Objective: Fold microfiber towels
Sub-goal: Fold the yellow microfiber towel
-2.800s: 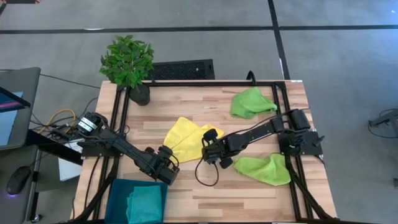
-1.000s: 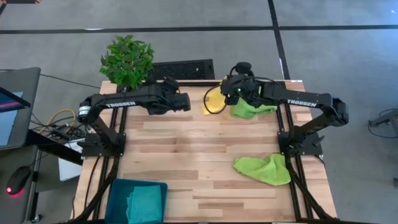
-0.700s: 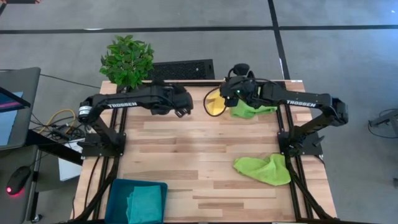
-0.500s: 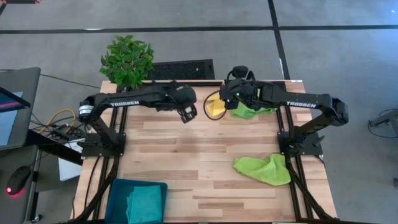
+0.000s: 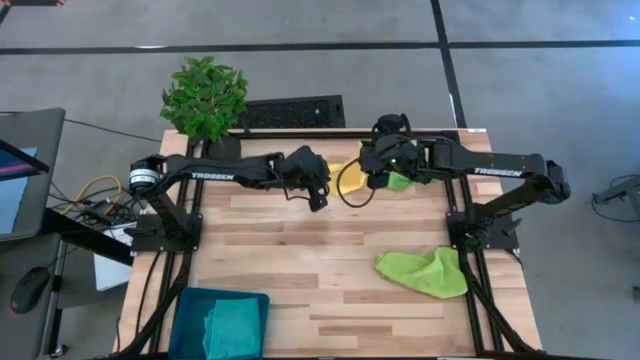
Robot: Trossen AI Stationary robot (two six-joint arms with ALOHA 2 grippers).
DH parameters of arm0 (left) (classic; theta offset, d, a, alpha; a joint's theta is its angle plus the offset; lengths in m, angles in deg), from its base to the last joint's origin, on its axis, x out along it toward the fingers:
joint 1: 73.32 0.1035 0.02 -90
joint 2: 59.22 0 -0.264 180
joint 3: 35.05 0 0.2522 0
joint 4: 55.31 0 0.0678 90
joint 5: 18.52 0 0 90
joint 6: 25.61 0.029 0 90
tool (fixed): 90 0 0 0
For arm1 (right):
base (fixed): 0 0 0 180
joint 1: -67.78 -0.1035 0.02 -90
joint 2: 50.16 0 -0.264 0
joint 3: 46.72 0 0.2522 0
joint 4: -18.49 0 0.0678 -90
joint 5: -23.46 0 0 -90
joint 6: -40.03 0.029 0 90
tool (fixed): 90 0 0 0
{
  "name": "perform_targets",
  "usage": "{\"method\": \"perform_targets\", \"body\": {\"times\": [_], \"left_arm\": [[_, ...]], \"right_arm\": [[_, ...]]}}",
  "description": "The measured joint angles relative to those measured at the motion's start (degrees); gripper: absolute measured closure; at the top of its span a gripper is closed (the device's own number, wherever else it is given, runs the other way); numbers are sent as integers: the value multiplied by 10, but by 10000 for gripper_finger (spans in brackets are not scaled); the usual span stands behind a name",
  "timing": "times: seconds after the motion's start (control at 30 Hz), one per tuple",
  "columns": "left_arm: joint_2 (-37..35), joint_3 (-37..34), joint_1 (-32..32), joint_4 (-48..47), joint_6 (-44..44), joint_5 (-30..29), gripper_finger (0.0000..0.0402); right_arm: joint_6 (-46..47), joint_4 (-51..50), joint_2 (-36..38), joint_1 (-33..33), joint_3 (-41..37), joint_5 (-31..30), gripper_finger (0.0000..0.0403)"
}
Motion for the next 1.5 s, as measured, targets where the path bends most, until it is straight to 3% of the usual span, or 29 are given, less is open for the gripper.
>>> {"method": "perform_targets", "body": {"times": [0.4, 0.73, 0.9, 1.1, 1.5], "left_arm": [[27, -24, -5, 61, 60, -23, 393], [38, -23, 4, 69, 116, -49, 294], [60, -24, 22, 78, 112, -49, 266], [91, -19, 27, 127, 123, -46, 259], [153, -21, 33, 113, 131, -61, 260]], "right_arm": [[15, -12, 10, 0, 0, 18, 401], [15, -9, 9, 0, 0, 17, 401], [15, -9, 9, 0, 0, 17, 401], [15, -10, 9, 0, 0, 12, 399], [15, -15, 9, 0, 0, 12, 397]]}}
